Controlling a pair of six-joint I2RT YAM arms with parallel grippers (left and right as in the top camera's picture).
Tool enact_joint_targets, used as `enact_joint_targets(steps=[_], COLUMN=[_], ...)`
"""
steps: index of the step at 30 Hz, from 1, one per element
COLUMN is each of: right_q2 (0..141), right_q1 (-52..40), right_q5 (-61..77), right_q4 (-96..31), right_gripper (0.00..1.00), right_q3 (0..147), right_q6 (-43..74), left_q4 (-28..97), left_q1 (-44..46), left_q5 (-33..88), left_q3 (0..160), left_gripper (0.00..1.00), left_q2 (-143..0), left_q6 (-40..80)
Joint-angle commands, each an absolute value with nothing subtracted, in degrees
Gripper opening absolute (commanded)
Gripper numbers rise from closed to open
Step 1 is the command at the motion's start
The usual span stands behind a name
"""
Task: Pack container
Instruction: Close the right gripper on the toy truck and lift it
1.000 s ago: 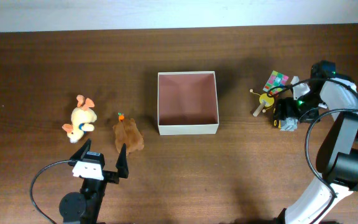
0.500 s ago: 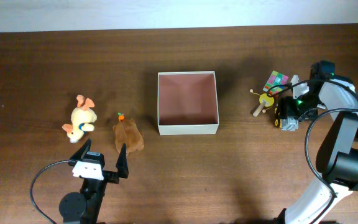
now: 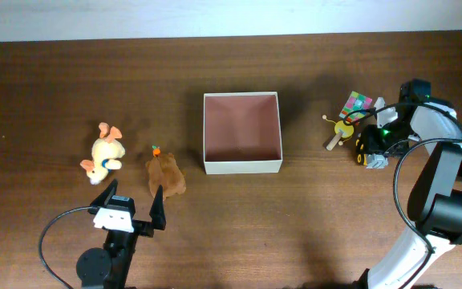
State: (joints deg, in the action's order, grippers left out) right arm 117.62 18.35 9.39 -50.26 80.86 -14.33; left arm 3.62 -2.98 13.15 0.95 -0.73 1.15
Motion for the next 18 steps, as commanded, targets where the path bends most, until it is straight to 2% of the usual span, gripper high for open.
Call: enact_joint_targets(steps=[1,10,15,18], right_q2=[118.7,118.7,118.7,118.7], right_q1=[18.4,18.4,18.3,17.8], right_q5=[10.2,16.3,26.8,38.5], right_q4=[-51.3,-62.2,-71.0,-76.9], right_gripper=[0.5,0.51,0.51,0.51], right_q3=[81.4,92.5,102.6,108.2], right_q6=[-13.0,-13.0,-13.4,-18.6], left_q4=[3.5,3.5,3.5,3.5], left_q1=[-3.2,-3.2,-3.2,-3.2], left_q5=[13.7,13.7,13.7,13.7], left_q3=[0.5,0.5,0.5,0.5], left_gripper=[0.99,0.99,0.99,0.99], left_q2=[-0.3,-0.3,-0.3,-0.3], left_q6=[0.4,0.4,0.4,0.4])
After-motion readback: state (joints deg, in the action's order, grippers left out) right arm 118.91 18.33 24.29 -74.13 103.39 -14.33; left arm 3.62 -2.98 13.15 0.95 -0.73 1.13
